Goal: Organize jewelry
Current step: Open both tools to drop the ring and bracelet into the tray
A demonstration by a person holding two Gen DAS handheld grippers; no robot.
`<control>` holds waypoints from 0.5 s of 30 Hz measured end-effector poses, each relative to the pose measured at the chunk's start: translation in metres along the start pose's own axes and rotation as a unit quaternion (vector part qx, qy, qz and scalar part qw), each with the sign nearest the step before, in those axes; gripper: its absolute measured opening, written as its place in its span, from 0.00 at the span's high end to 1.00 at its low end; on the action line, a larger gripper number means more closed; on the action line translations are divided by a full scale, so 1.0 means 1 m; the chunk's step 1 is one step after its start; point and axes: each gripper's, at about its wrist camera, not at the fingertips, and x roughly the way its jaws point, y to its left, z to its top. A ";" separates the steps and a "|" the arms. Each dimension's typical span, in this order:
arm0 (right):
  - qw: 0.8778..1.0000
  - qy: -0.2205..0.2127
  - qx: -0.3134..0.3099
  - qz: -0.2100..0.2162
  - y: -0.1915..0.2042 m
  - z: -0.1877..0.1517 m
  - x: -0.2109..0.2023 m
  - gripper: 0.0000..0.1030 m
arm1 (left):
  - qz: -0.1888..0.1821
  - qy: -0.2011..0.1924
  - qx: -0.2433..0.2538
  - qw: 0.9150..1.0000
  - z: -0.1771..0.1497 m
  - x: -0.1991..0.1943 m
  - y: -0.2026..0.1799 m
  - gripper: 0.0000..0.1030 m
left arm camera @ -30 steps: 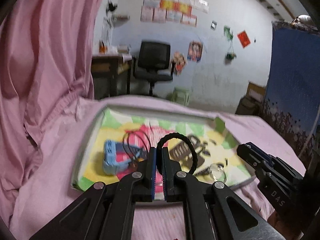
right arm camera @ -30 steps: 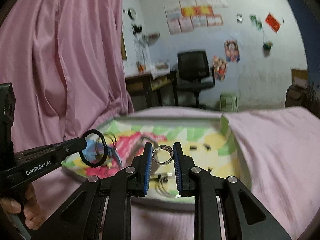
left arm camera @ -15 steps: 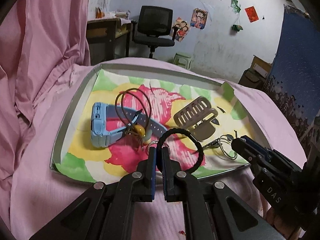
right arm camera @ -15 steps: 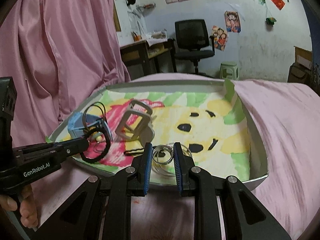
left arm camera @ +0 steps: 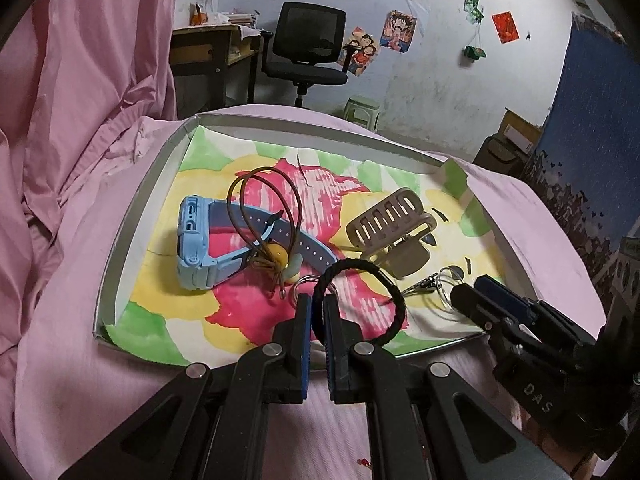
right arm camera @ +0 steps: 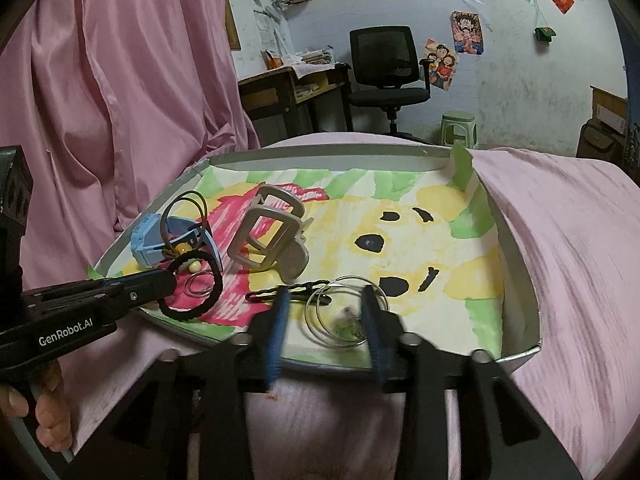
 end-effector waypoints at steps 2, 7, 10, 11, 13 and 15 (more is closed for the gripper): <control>1.000 -0.004 0.004 0.001 -0.001 0.000 -0.003 0.64 | -0.009 -0.006 -0.004 1.000 -0.001 -0.003 0.003 0.88; 0.999 -0.034 0.009 -0.005 -0.002 0.001 -0.020 0.53 | -0.011 -0.049 -0.011 0.999 -0.006 -0.022 0.004 0.45; 0.998 -0.067 0.007 -0.012 -0.002 0.002 -0.038 0.45 | -0.016 -0.071 -0.018 0.997 -0.007 -0.033 0.008 0.44; 0.997 -0.077 0.007 -0.015 -0.002 0.003 -0.044 0.39 | -0.015 -0.079 -0.022 0.996 -0.008 -0.038 0.009 0.43; 0.995 -0.102 0.000 -0.020 0.001 0.005 -0.057 0.25 | -0.016 -0.100 -0.026 0.994 -0.010 -0.048 0.010 0.32; 0.991 -0.128 -0.006 -0.026 0.003 0.007 -0.071 0.14 | -0.012 -0.127 -0.026 0.991 -0.014 -0.061 0.011 0.23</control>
